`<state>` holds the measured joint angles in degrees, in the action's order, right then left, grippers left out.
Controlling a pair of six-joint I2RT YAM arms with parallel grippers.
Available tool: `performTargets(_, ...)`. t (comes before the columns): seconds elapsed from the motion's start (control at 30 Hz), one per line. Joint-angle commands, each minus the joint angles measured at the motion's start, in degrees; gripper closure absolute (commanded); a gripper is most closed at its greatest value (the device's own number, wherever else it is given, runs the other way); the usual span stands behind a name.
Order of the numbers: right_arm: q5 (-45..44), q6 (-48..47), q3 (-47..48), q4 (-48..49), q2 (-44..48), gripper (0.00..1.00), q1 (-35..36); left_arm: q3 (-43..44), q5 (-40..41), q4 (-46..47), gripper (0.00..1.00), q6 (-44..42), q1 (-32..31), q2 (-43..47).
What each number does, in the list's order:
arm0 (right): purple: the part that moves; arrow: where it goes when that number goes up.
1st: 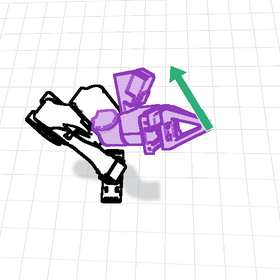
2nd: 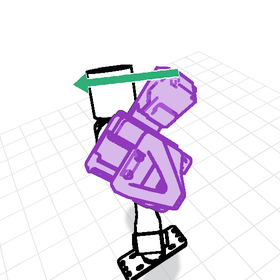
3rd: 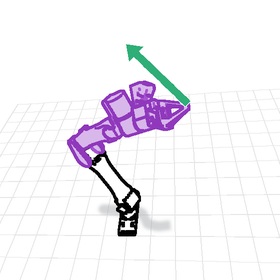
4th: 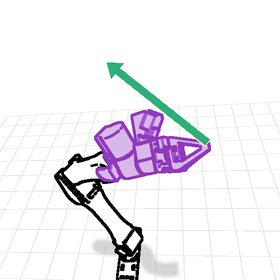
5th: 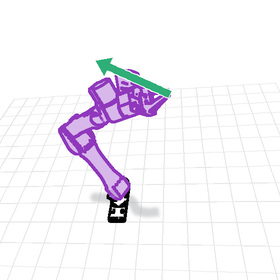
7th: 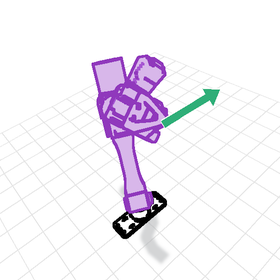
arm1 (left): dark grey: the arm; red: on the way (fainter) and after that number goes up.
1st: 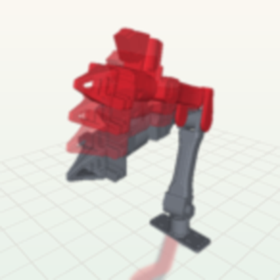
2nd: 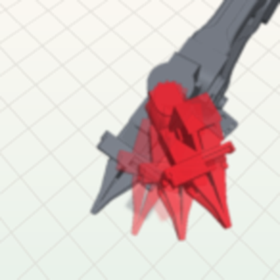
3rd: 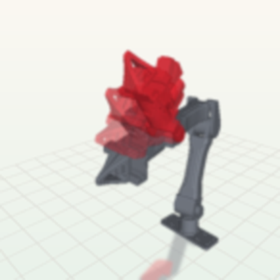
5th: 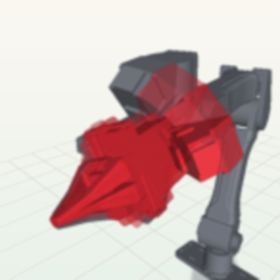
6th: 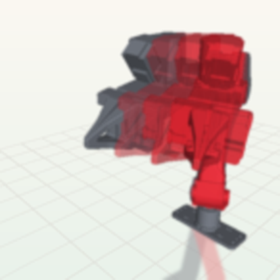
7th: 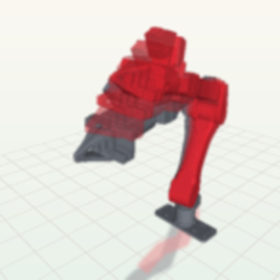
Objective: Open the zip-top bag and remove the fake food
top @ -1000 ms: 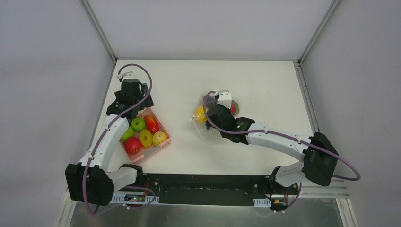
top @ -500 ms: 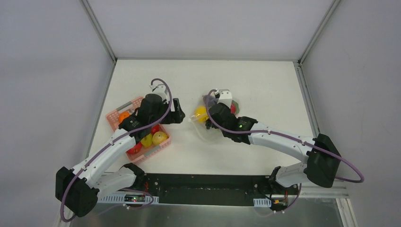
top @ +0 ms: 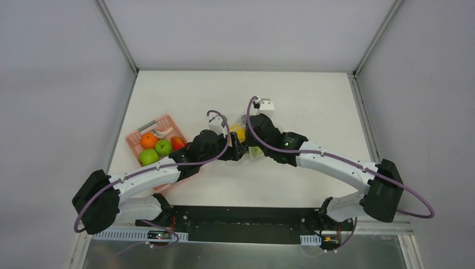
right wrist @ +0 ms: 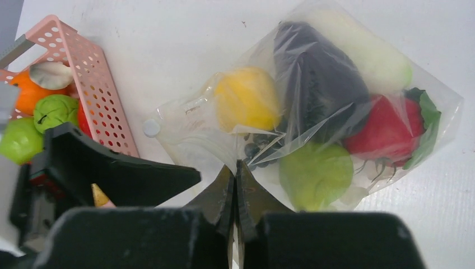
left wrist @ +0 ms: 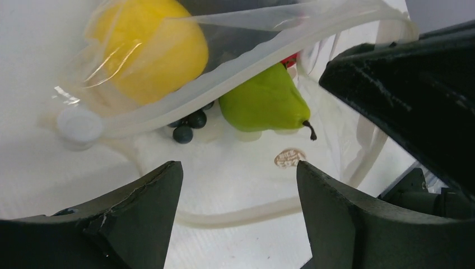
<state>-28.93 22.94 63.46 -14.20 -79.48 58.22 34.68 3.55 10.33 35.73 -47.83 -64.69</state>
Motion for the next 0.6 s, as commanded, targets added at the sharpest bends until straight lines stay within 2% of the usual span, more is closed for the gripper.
performTargets(0.0, 2.4, 3.4, 2.7, -0.1, -1.0, 1.0, -0.3, 0.1, 1.8, 11.1, 0.24, 1.4, -1.8, -5.2)
performTargets(0.27, 5.2, 6.2, 2.6, -0.5, -2.7, 0.99, -1.0, 2.9, 1.7, 16.1, 0.22, 2.8, -2.2, -15.0)
performTargets(0.33, 5.0, 6.2, 3.5, -1.6, -2.3, 0.89, -1.5, 3.1, 1.8, 16.4, 0.21, 3.2, -2.2, -15.9)
performTargets(0.43, 5.0, 5.4, 4.7, -4.1, -0.8, 0.66, -3.1, 2.6, 2.1, 16.3, 0.2, 3.2, -2.1, -15.6)
performTargets(0.47, 5.5, 5.1, 5.1, -5.6, -0.2, 0.61, -4.2, 2.5, 2.4, 16.2, 0.2, 3.2, -2.2, -15.5)
performTargets(0.57, 7.5, 4.5, 5.0, -8.1, 1.4, 0.56, -8.2, 2.3, 2.6, 15.5, 0.19, 3.5, -2.2, -14.8)
